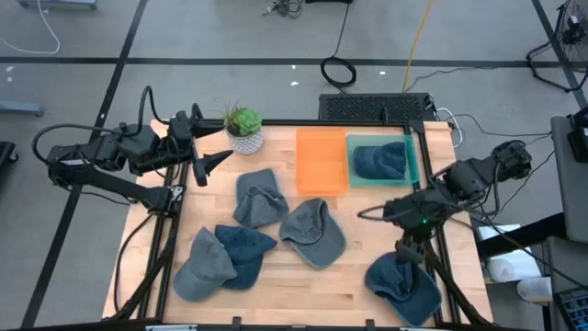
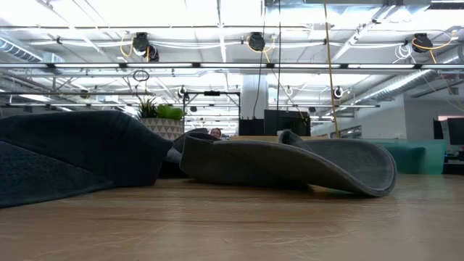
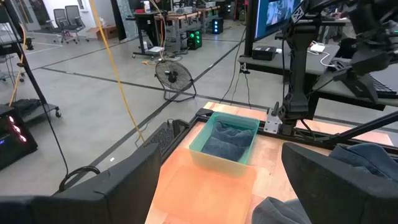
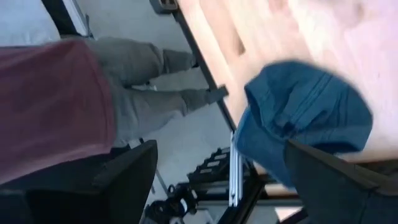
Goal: Pick & Place hat
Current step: Put the right blue cap in the blue bin
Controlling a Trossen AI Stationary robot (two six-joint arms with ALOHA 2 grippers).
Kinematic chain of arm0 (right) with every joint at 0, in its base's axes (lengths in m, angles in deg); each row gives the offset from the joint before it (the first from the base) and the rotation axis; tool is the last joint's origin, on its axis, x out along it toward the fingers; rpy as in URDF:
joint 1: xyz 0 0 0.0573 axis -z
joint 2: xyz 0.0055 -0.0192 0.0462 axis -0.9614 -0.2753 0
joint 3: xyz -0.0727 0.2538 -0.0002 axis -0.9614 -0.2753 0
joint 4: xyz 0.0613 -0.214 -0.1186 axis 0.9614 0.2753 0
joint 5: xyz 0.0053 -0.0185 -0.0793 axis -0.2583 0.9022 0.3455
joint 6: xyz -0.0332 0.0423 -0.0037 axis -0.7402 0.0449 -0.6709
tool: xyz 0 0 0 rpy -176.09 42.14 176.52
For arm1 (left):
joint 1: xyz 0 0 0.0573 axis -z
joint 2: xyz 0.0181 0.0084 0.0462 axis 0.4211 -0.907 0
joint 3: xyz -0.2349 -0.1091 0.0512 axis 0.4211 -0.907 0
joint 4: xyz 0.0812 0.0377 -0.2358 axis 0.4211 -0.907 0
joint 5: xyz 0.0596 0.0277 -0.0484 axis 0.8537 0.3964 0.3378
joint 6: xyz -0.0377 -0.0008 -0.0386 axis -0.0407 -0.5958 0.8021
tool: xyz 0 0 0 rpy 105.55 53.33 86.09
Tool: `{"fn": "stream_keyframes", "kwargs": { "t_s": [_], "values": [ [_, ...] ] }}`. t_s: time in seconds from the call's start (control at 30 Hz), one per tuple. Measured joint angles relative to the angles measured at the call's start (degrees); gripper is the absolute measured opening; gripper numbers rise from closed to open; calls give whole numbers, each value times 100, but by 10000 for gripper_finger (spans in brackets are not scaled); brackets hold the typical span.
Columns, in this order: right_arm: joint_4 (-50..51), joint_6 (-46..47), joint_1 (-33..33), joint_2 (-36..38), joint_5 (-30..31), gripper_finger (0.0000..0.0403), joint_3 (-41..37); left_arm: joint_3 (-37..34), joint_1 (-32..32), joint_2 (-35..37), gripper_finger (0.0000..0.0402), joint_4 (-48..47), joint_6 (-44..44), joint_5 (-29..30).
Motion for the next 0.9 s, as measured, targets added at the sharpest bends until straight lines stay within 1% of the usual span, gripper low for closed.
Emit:
{"fn": "stream_keyframes", "kwargs": {
  "t_s": [0.17, 0.27, 0.37, 0.5, 0.6, 0.77, 0.83, 0.9],
  "values": [
    [-2, 458, -489, -152, 54, 334, 0, 0, 0, 0, 340, 0, 0, -18],
    [-2, 670, -752, -269, 381, 334, 0, 0, 0, -1, 340, 1, -25, -126],
    [64, 606, -1014, -415, 1130, 334, -2, 0, 0, -2, 340, 0, -28, -153],
    [247, 6, -1337, -653, 2205, 334, -2, 0, 0, -2, 340, 2, -33, -153],
    [469, -622, -1484, -876, 2656, 334, -2, 0, 0, -2, 340, 2, -33, -154],
    [597, -1526, -1655, -1206, 2701, 334, -184, 1, 0, -2, 340, 4, -14, -289],
    [484, -1653, -1706, -1266, 2679, 334, -441, 2, 0, -2, 340, 4, 27, -304],
    [281, -1523, -1753, -1272, 2604, 334, -775, 2, 0, -2, 340, 4, 80, -304]
  ]
}}
